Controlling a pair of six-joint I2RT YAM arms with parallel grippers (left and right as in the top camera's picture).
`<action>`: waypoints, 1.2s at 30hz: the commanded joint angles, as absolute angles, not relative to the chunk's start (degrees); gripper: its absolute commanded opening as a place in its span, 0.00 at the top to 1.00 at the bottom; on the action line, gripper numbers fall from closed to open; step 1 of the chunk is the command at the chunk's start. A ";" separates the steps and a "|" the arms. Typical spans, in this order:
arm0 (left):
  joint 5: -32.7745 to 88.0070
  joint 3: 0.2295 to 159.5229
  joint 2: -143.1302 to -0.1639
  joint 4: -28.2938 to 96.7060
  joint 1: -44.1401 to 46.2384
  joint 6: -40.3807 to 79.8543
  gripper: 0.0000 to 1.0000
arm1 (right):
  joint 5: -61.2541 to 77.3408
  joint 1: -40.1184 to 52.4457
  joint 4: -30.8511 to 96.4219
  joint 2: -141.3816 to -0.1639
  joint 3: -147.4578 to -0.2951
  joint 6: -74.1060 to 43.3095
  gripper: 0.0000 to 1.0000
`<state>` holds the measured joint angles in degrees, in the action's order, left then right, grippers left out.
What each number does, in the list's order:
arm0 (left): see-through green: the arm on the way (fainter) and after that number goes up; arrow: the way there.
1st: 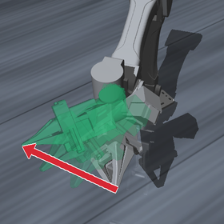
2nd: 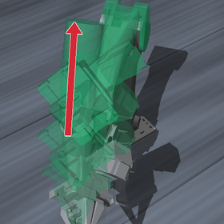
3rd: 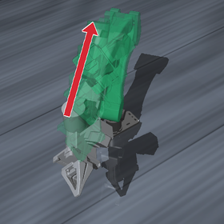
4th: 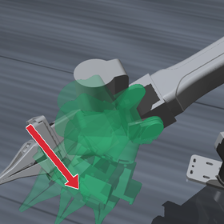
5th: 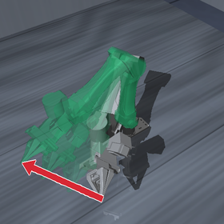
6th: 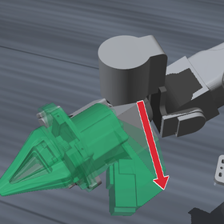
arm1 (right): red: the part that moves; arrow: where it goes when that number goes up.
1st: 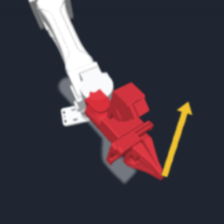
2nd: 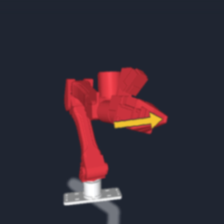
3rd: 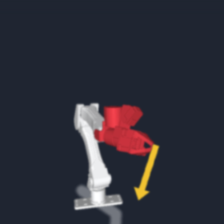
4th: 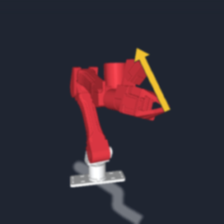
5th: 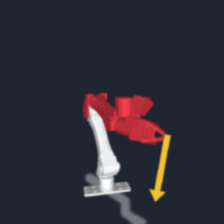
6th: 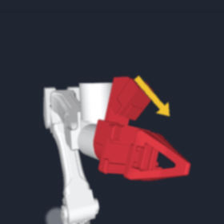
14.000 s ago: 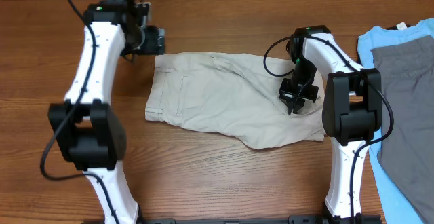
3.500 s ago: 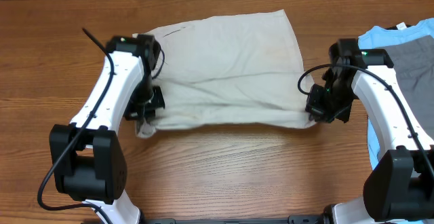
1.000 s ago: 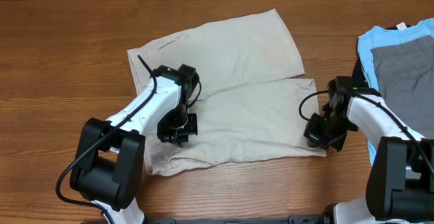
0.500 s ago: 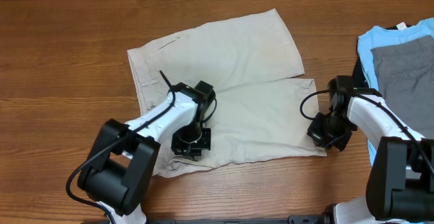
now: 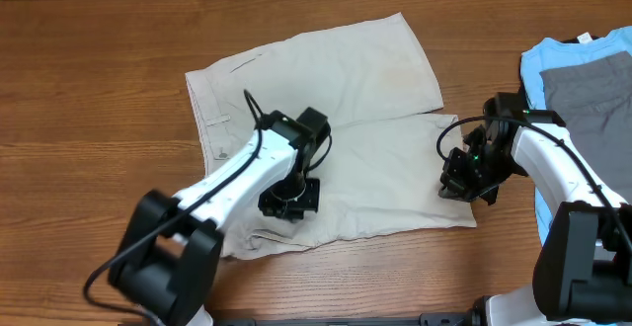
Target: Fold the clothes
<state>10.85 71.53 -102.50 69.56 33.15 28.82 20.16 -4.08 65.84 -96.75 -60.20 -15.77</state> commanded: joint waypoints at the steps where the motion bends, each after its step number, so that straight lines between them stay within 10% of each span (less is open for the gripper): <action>1: 7.44 73.19 -98.87 70.61 33.45 31.73 0.96 | 21.98 -4.14 64.55 -96.23 -57.76 -14.55 0.96; 9: -5.78 69.54 -99.66 68.01 33.36 39.05 0.96 | 20.86 -4.25 55.70 -96.23 -50.41 -17.32 0.96; 36: 7.16 49.65 -99.85 52.58 35.73 39.66 0.96 | -0.62 -4.64 53.71 -96.23 -48.71 -28.80 0.96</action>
